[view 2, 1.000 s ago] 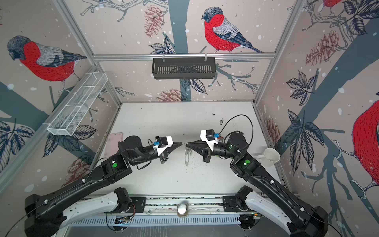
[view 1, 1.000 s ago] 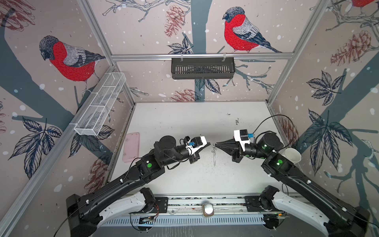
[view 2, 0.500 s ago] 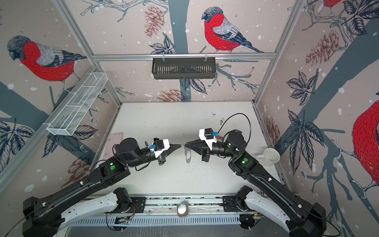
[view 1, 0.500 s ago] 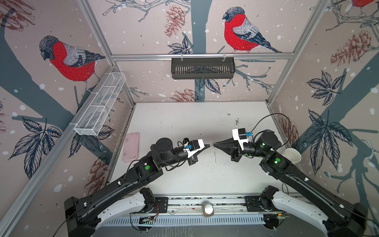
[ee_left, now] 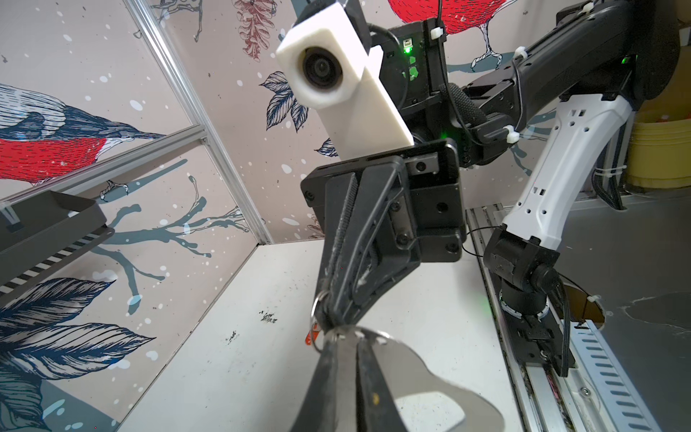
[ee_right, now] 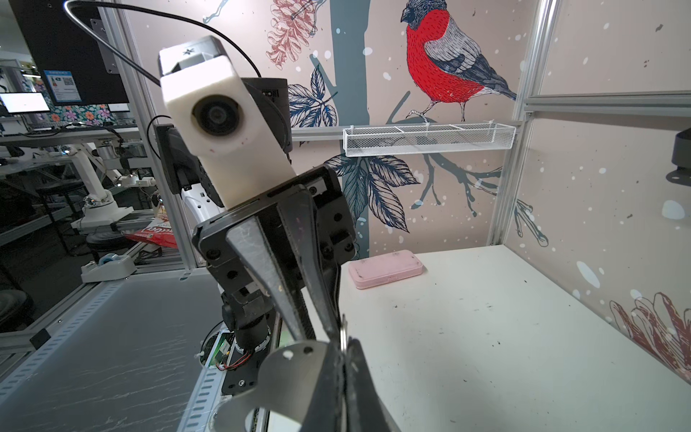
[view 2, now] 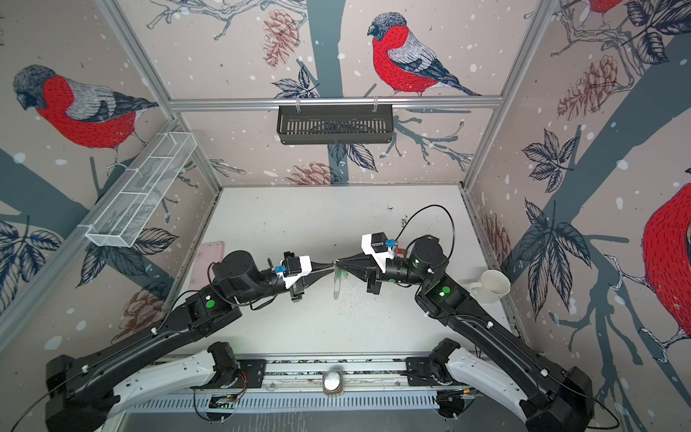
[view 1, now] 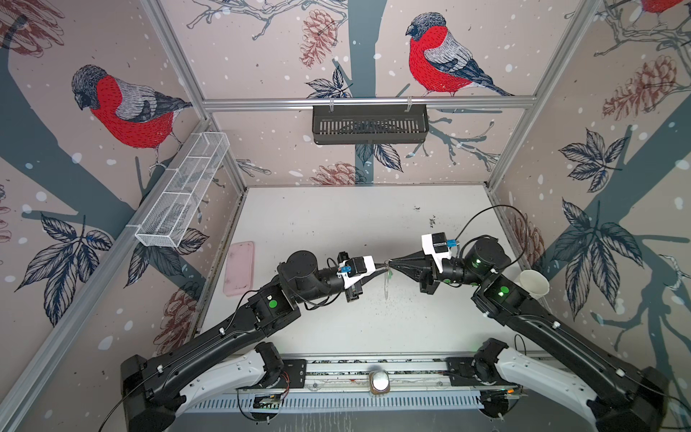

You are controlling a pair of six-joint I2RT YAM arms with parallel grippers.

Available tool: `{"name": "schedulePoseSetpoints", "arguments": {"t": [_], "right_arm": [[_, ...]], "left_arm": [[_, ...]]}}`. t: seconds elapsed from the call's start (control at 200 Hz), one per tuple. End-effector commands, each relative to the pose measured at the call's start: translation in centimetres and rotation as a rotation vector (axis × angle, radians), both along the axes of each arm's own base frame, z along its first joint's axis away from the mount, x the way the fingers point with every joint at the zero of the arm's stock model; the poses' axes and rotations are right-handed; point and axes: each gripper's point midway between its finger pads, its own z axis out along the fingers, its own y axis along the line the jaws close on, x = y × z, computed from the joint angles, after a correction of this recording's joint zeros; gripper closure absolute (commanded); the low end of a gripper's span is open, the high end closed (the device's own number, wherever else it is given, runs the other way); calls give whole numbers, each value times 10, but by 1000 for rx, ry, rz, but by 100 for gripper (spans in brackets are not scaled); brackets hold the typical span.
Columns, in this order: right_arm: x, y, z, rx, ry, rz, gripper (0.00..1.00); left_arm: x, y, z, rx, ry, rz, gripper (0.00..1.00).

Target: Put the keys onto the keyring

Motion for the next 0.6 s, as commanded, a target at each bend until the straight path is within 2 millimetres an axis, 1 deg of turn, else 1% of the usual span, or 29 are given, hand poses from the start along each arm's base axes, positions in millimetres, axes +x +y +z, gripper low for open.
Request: {"name": "schedulePoseSetpoints", "arguments": {"t": [0.0,0.4,0.595], "right_arm": [[-7,0,14,36,-39,34,100],[-6,0,11,25,-37,28,100],[-7,0,11,27,-33,37,100]], "left_arm": [[2,0,14,-37,-39,12,85],[9,8,14,-37,-42,71,83],[10,8,14,-32,-39,78,83]]}}
